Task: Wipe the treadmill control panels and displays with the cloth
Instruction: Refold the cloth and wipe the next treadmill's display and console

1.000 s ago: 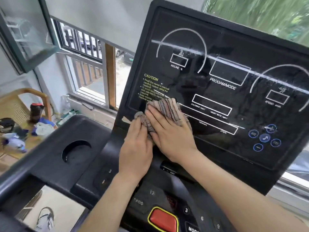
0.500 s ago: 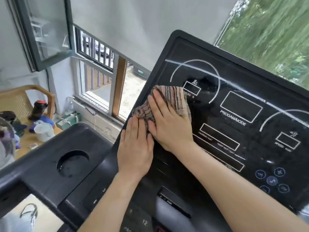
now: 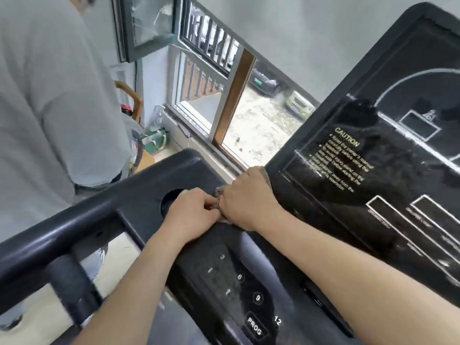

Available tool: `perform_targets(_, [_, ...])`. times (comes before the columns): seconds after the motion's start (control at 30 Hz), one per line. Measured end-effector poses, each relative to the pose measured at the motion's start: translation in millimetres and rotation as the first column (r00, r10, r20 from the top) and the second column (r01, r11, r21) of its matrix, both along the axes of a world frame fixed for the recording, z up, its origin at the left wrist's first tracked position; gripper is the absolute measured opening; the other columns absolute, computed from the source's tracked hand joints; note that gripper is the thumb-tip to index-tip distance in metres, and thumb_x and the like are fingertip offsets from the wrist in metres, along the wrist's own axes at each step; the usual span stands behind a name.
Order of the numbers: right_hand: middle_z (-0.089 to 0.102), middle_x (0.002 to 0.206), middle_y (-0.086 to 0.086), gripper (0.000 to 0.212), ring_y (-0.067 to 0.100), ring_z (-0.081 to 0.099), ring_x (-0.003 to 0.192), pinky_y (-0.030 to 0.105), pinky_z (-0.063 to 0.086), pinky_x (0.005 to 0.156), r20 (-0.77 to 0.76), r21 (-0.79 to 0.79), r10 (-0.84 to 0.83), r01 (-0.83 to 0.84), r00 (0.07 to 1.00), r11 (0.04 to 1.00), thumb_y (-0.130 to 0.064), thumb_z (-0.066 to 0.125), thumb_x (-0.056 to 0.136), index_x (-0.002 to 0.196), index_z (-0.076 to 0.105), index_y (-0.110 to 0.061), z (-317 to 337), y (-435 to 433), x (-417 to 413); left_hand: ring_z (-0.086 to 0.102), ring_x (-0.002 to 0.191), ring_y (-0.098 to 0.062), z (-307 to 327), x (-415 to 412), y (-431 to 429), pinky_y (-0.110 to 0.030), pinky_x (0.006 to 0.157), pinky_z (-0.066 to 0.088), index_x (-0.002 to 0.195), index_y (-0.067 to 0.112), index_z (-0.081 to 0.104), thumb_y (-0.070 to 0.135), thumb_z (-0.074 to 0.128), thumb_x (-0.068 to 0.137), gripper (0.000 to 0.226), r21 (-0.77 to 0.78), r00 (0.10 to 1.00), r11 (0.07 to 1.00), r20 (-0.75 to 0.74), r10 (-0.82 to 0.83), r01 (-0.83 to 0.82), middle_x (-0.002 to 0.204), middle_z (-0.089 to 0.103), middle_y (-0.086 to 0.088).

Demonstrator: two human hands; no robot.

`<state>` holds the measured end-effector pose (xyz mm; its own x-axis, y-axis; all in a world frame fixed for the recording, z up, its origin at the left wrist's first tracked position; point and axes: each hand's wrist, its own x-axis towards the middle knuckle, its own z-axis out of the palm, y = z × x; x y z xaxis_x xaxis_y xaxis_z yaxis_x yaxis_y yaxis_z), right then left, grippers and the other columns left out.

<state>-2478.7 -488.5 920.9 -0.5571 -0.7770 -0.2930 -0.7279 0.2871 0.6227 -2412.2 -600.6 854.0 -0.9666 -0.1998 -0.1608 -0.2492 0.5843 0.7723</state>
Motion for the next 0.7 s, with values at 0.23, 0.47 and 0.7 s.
perform_targets(0.23, [0.060,0.086,0.003,0.015,0.027,0.058,0.078,0.040,0.039,0.082,0.018,-0.517,0.126,-0.098,0.992,0.850,-0.026,0.053,0.083,0.095,0.060,-0.020,-46.1,20.0,-4.1,0.053,0.065,-0.014,5.5,13.4,-9.8,-0.031,0.059,0.043,0.066,0.017,0.063,0.023,0.057,0.080,0.016,-0.146,0.993,0.983,-0.031,-0.114,0.108,0.064,0.057,0.000])
perform_targets(0.47, [0.063,0.081,0.002,0.025,0.029,0.055,0.092,0.045,0.036,0.089,0.168,-0.441,-0.063,0.133,0.984,0.887,-0.031,0.050,0.087,0.077,0.070,-0.020,-36.1,6.9,8.1,0.053,0.084,-0.021,-3.3,13.4,-11.6,-0.039,0.071,0.045,0.077,0.013,0.067,0.018,0.047,0.085,0.022,-0.209,0.982,0.966,-0.084,-0.172,0.151,0.086,0.056,-0.001])
perform_targets(0.7, [0.060,0.095,-0.006,0.033,0.026,0.051,0.096,0.038,0.038,0.069,0.540,-0.650,0.015,0.405,0.842,0.643,-0.035,0.040,0.086,0.094,0.071,-0.024,-70.0,-14.3,88.7,0.055,0.081,-0.020,-7.9,95.2,-49.3,-0.039,0.070,0.048,0.074,0.016,0.069,0.020,0.035,0.060,0.037,-0.316,0.994,0.943,0.010,-0.107,0.104,0.080,0.058,0.004])
